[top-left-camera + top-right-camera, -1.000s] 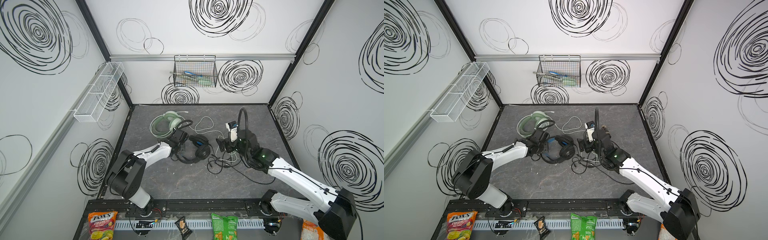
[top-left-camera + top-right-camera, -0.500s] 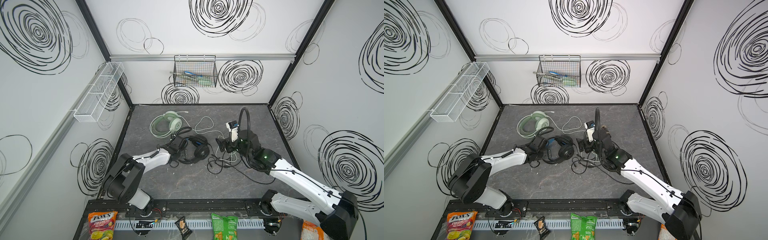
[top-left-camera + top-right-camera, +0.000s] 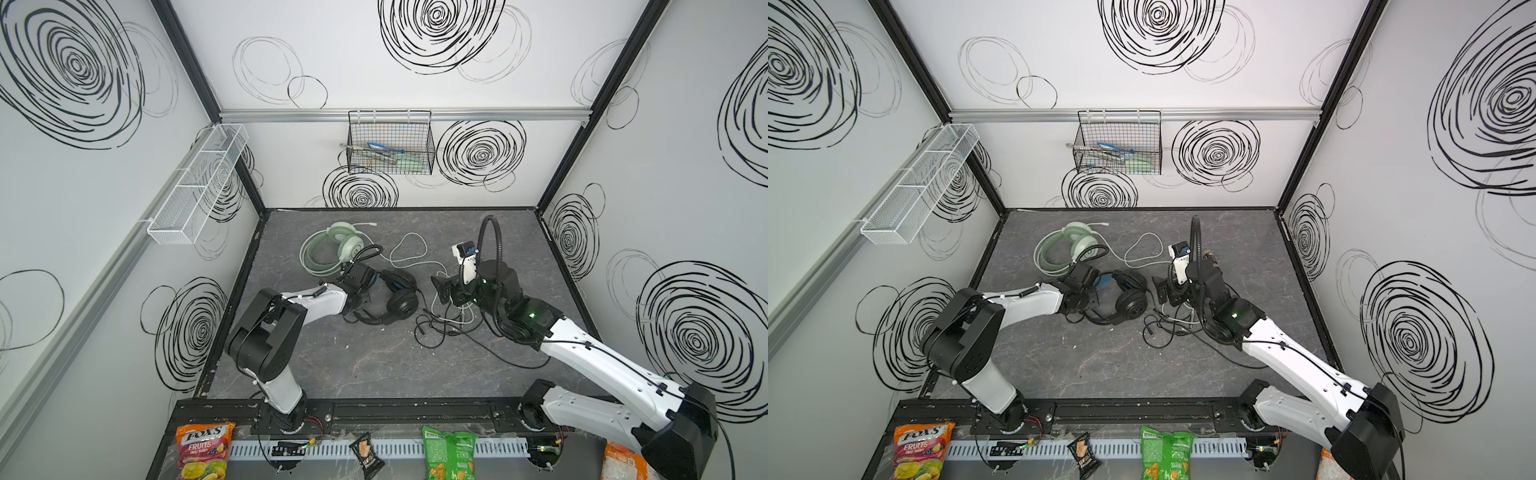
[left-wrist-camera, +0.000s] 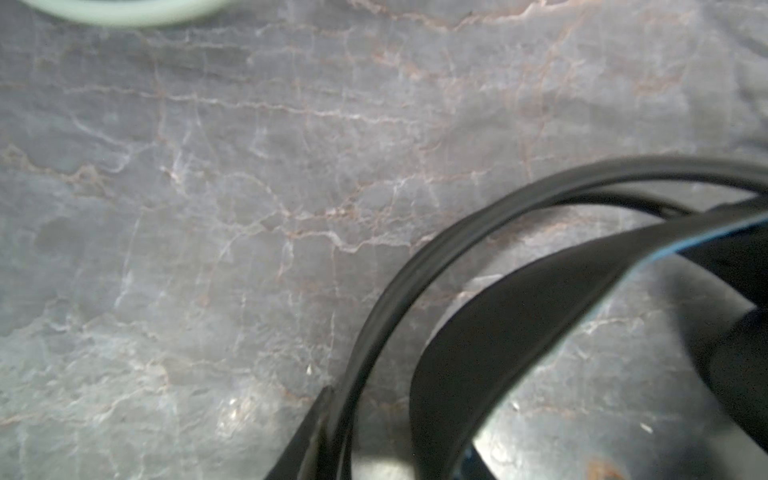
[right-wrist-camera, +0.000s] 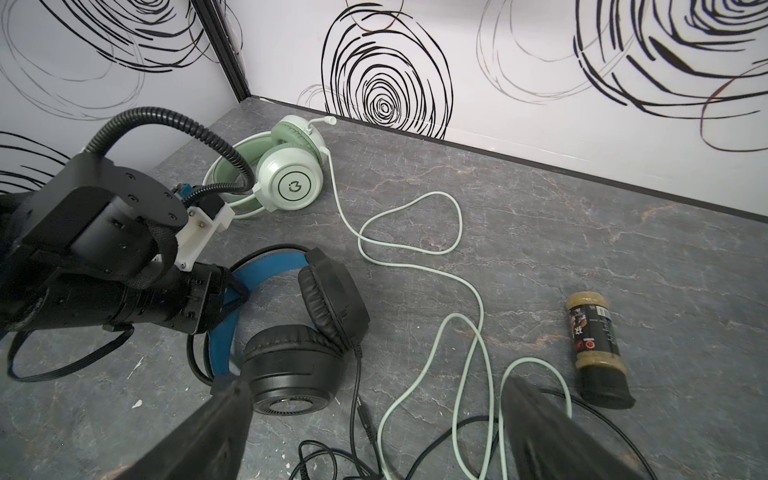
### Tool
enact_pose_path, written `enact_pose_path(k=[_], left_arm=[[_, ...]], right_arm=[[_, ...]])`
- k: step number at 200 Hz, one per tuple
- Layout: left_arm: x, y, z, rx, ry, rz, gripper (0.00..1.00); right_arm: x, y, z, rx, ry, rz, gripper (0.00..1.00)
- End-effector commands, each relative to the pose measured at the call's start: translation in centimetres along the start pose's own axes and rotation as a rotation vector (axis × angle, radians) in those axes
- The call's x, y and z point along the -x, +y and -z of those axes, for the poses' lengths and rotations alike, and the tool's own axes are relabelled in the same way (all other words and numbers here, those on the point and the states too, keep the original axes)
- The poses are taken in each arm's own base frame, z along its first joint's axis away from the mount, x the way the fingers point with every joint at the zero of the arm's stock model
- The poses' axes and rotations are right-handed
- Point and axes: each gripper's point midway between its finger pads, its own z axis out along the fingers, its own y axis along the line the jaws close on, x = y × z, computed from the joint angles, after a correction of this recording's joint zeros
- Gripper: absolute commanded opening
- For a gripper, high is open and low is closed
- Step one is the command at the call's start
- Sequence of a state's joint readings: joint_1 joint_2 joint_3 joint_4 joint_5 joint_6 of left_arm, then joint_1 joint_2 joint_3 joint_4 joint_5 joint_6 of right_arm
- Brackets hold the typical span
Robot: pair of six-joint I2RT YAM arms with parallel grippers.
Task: Wrap the headphones
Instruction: 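Close the left gripper on the black headset's headband, then lift the black headset up by its headband with the left gripper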
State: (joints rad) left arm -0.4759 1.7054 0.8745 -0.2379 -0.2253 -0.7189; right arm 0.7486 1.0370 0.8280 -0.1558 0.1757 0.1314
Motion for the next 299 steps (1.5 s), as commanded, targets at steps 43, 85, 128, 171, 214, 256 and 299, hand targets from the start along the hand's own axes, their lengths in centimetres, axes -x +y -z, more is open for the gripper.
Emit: enact_pose_path(k=[43,85,128,171,214,256,299], left_arm=[[-1.0,0.4,-0.6,0.023,0.037,-0.002,0.29],[-0.6,-0.2,-0.6,-0.013,0.029,-0.004,0.18],[0.0,-0.3,0.5,-0.054,-0.016,0.013,0.06],[0.9,-0.6,1.4,-0.108,-0.057,0.016,0.0],[3.4,-0.6,4.6,-0.137,-0.149,-0.025,0.0],[7.4,-0.2,9.6,-0.117,-0.262,-0.099,0.0],[11.3,-1.4,15.5,-0.149,-0.409,-0.226,0.0]], right_arm=[[1.3,0.3,0.4,0.026,-0.057,0.024,0.97],[1.5,-0.1,1.1,0.008,-0.056,0.017,0.97],[0.2,-0.2,1.6,0.017,-0.027,-0.011,0.97],[-1.2,-0.3,1.6,0.041,0.016,-0.028,0.97],[-1.1,-0.3,1.6,0.103,-0.002,-0.103,0.97],[1.0,-1.9,1.1,0.178,-0.048,-0.192,0.97],[2.4,-1.5,0.8,0.229,-0.08,-0.133,0.97]])
